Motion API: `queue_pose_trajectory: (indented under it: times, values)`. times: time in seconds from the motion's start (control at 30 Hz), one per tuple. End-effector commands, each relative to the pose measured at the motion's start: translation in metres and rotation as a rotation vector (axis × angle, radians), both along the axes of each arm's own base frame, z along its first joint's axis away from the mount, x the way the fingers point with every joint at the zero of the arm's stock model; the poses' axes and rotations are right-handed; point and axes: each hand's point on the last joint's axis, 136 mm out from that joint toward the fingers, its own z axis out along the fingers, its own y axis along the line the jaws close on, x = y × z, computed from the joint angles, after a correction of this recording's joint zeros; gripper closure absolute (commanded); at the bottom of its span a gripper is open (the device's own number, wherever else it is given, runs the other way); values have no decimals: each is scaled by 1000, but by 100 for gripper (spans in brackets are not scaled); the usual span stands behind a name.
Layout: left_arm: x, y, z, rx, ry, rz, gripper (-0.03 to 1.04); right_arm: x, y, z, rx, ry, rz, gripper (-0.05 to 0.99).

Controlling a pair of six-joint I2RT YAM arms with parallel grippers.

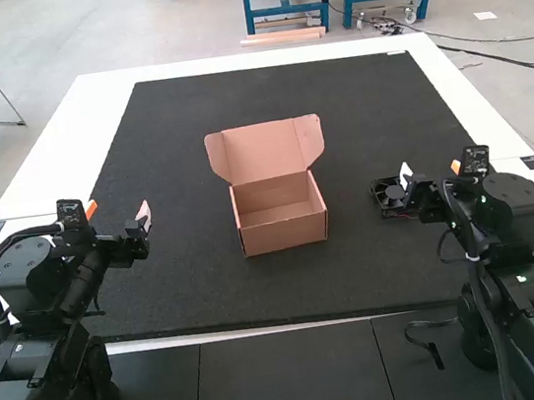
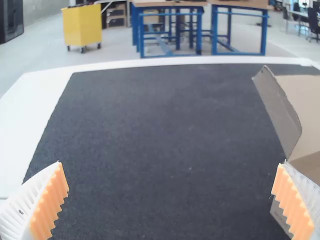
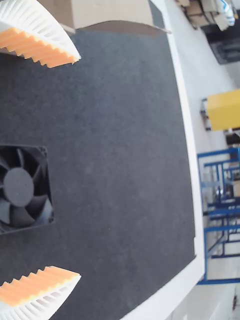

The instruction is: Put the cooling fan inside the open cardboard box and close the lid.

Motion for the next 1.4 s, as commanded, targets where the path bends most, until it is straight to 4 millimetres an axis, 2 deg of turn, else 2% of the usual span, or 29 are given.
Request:
queue_pose_trajectory:
  times: [0.0, 0.33, 0.53, 0.67, 0.83, 0.9, 1.03, 1.27, 1.37]
  values:
    - [0, 0, 2, 10, -16, 2, 5, 0, -1, 1, -1, -10, -6, 2]
    - [0, 0, 4, 8, -27, 2, 5, 0, -1, 2, 9, -15, -7, 2]
    - [-2, 2, 33, -16, -140, 10, 5, 1, -8, 22, 26, -94, -53, 2]
    - [-3, 5, 46, -35, -186, 26, 5, 0, -14, 43, 36, -180, -84, 2]
    - [-8, 9, 75, -43, -231, 46, 5, -6, -18, 78, 49, -275, -104, 2]
    - [-7, 10, 84, -43, -228, 54, 5, -5, -18, 86, 48, -276, -105, 2]
    - [8, 10, 101, -40, -166, 58, 5, 2, -20, 109, 44, -247, -121, 2]
    - [53, 6, 117, -70, 68, 56, 5, 24, -21, 152, 52, -135, -138, 2]
    - [57, -3, 141, -69, 93, 5, 5, 27, -20, 174, 61, -53, -139, 2]
